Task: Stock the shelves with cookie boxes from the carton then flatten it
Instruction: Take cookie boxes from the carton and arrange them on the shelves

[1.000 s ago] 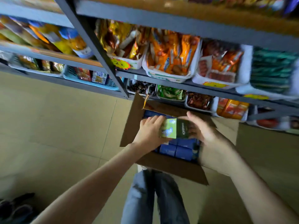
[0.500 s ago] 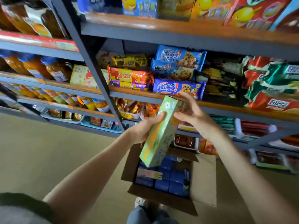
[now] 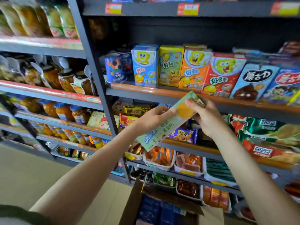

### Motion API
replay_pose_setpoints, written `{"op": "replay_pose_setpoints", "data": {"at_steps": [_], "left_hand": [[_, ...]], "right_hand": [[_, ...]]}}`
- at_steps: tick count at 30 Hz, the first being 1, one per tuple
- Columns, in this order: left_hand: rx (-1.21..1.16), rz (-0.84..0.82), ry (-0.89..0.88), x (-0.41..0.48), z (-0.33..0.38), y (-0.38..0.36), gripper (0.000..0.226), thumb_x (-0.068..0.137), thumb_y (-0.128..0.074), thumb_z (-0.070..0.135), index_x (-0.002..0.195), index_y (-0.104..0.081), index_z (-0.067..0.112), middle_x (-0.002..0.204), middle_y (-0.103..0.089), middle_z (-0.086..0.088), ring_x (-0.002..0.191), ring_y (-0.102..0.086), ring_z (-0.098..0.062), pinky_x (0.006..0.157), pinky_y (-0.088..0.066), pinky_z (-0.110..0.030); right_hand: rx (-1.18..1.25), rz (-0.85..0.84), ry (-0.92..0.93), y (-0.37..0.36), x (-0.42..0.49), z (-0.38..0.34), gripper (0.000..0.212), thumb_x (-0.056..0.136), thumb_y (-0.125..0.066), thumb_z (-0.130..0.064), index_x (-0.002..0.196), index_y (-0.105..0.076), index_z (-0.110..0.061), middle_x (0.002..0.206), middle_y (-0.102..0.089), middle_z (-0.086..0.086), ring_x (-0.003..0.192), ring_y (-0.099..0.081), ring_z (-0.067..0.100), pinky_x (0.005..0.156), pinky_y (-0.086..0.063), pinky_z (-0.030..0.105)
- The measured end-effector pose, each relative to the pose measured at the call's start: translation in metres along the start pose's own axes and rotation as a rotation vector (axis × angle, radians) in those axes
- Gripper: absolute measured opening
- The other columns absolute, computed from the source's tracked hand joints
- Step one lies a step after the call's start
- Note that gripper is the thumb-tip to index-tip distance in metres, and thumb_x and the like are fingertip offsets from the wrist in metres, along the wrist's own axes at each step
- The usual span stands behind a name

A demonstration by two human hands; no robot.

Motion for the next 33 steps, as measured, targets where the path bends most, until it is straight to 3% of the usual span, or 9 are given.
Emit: {"op": "replay_pose_setpoints", "data": {"at_steps": [4,8,11,16,20,25,29,31,33], "left_hand": [[0.258,0.111,-0.157,0.003,0.028,0.01,0.043,0.077,-0.069,0.054,0.106,-0.055,0.026,0.095,-0.064,0.01,0.081,-0.064,-0.006,0.066,-0.048,-0.022],[-0.226,-0.01,-0.125,0.003,0.038,0.011,0.033,0.078,-0.069,0.046,0.1,-0.062,0.023,0.09,-0.069,0.001,0.073,-0.067,-0.012,0.07,-0.053,-0.028],[-0.479,-0.062,-0.069,0.003,0.041,0.006,0.05,0.072,-0.058,0.052,0.102,-0.061,0.012,0.084,-0.072,-0.004,0.068,-0.068,-0.017,0.071,-0.056,-0.031],[-0.314,-0.108,0.028,0.008,0.036,-0.005,0.058,0.082,-0.039,0.064,0.103,-0.065,0.017,0.105,-0.071,-0.006,0.096,-0.067,-0.023,0.088,-0.055,-0.035],[-0.03,-0.152,0.132,0.016,0.004,-0.011,0.07,0.087,-0.026,0.069,0.106,-0.067,0.016,0.106,-0.071,-0.002,0.095,-0.067,-0.016,0.091,-0.052,-0.032],[0.339,-0.263,0.3,0.015,-0.068,-0.032,0.03,0.101,-0.039,0.031,0.118,-0.057,0.014,0.124,-0.058,-0.012,0.115,-0.057,-0.027,0.097,-0.047,-0.039],[0.347,-0.332,0.436,0.016,-0.163,-0.073,0.042,0.095,-0.046,0.027,0.127,-0.053,0.0,0.125,-0.056,-0.017,0.116,-0.054,-0.029,0.103,-0.042,-0.039],[0.45,-0.33,0.339,0.025,-0.227,-0.102,0.017,0.088,-0.059,0.013,0.1,-0.067,0.006,0.099,-0.067,-0.012,0.09,-0.065,-0.024,0.083,-0.054,-0.032],[0.444,-0.46,0.34,0.042,-0.318,-0.134,0.023,0.068,-0.06,-0.007,0.062,-0.069,0.013,0.06,-0.066,-0.006,0.049,-0.064,-0.019,0.043,-0.052,-0.026]], "right_hand": [[0.097,0.016,0.096,0.002,0.007,-0.027,0.03,0.081,-0.068,-0.015,0.109,-0.057,-0.009,0.091,-0.067,0.002,0.079,-0.066,0.016,0.071,-0.054,0.033],[0.224,-0.156,0.165,0.003,0.009,-0.039,0.073,0.068,-0.079,-0.03,0.129,-0.048,-0.005,0.116,-0.064,0.01,0.104,-0.063,0.025,0.085,-0.055,0.038],[0.023,-0.336,0.103,-0.008,0.005,-0.029,0.087,0.055,-0.086,-0.05,0.126,-0.052,-0.013,0.122,-0.065,0.003,0.113,-0.06,0.023,0.089,-0.052,0.032],[-0.012,-0.347,0.054,-0.016,-0.002,-0.006,0.084,0.049,-0.085,-0.059,0.121,-0.057,-0.023,0.117,-0.068,-0.003,0.109,-0.064,0.017,0.087,-0.053,0.028],[-0.128,-0.248,0.003,-0.006,-0.004,0.027,0.053,0.074,-0.076,-0.04,0.12,-0.055,-0.024,0.114,-0.068,-0.004,0.108,-0.064,0.017,0.087,-0.051,0.031],[-0.378,-0.211,-0.159,0.012,-0.014,0.102,0.055,0.076,-0.076,-0.035,0.12,-0.046,-0.021,0.113,-0.064,-0.006,0.094,-0.062,0.004,0.079,-0.05,0.021],[-0.5,-0.202,-0.319,0.031,-0.038,0.211,0.055,0.073,-0.081,-0.022,0.113,-0.043,-0.023,0.104,-0.063,-0.003,0.09,-0.062,0.01,0.076,-0.051,0.022],[-0.524,-0.198,-0.4,0.042,-0.055,0.278,0.055,0.072,-0.081,-0.025,0.112,-0.043,-0.029,0.104,-0.065,-0.002,0.094,-0.063,0.015,0.079,-0.05,0.03],[-0.597,-0.2,-0.457,0.05,-0.072,0.344,0.054,0.073,-0.08,-0.028,0.111,-0.042,-0.031,0.102,-0.064,-0.004,0.094,-0.063,0.014,0.078,-0.05,0.027]]}}
Point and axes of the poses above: each hand's wrist, its own x-axis towards the middle knuckle, its own y-axis out of the back of the hand, z = x × y, the point moved 3 cm from there along x, towards the middle knuckle
